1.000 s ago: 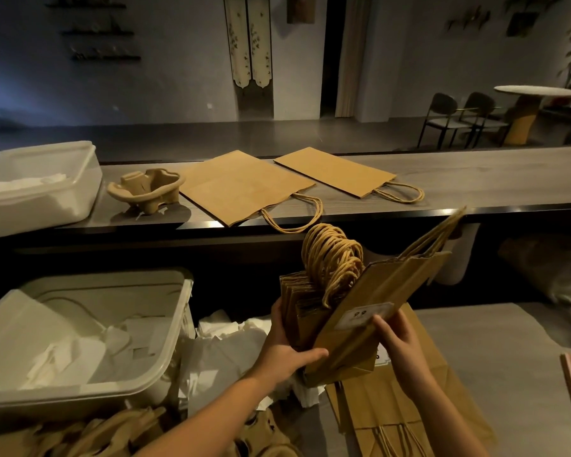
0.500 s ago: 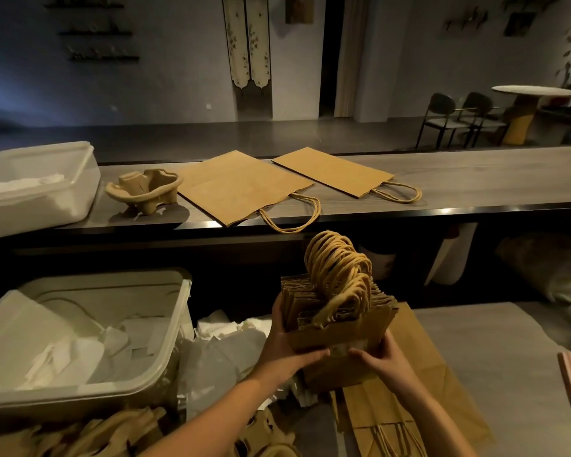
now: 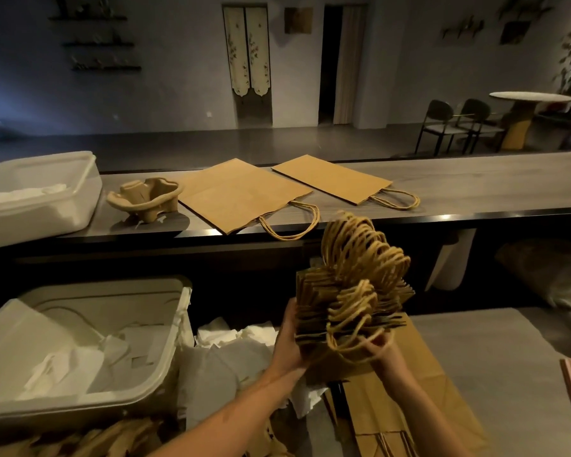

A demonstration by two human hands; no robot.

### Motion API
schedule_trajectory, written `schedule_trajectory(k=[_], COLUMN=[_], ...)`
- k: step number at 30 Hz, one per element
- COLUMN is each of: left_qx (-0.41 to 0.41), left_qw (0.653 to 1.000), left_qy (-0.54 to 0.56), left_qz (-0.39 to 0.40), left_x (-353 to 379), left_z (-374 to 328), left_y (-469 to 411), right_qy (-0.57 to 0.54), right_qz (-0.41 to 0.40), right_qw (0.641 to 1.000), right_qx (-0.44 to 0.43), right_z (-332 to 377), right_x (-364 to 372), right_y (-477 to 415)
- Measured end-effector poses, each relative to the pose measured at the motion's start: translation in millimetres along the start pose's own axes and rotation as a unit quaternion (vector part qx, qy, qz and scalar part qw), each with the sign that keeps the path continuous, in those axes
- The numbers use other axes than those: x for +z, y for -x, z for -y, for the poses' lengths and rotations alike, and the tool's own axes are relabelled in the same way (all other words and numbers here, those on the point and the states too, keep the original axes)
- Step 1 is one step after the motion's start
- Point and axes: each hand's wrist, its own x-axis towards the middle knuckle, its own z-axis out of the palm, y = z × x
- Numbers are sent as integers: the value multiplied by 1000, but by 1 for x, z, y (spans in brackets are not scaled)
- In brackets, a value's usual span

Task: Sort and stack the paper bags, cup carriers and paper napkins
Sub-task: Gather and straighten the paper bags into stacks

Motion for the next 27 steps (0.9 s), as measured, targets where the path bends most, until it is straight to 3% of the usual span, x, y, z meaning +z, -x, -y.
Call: schedule_trajectory(k=[2,7,13,16,20,27], left_qx=[-7,14,24,13,44,77], left_qw=[999,993,975,986,999,992], left_qy=[36,106,212,163,-7,33], left_qz=[15,-56,-59,-38,-11,-97], left_x=[-3,-6,-10,-17,-27,-27], left_z=[-6,-21,-37,-55,-69,-71], left_y=[3,0,5,5,6,18], right_qy=[14,33,67,5,-60,38], right_qz=[11,52,16,-14,-26,10], right_qw=[999,991,983,987,986,984], right_qx=[-42,-122,-169,-159,-151,-176], right_z=[17,59,64,69,81,110], right_x=[-1,4,14,23,33,51], right_y=[-2,6,9,8,8,17])
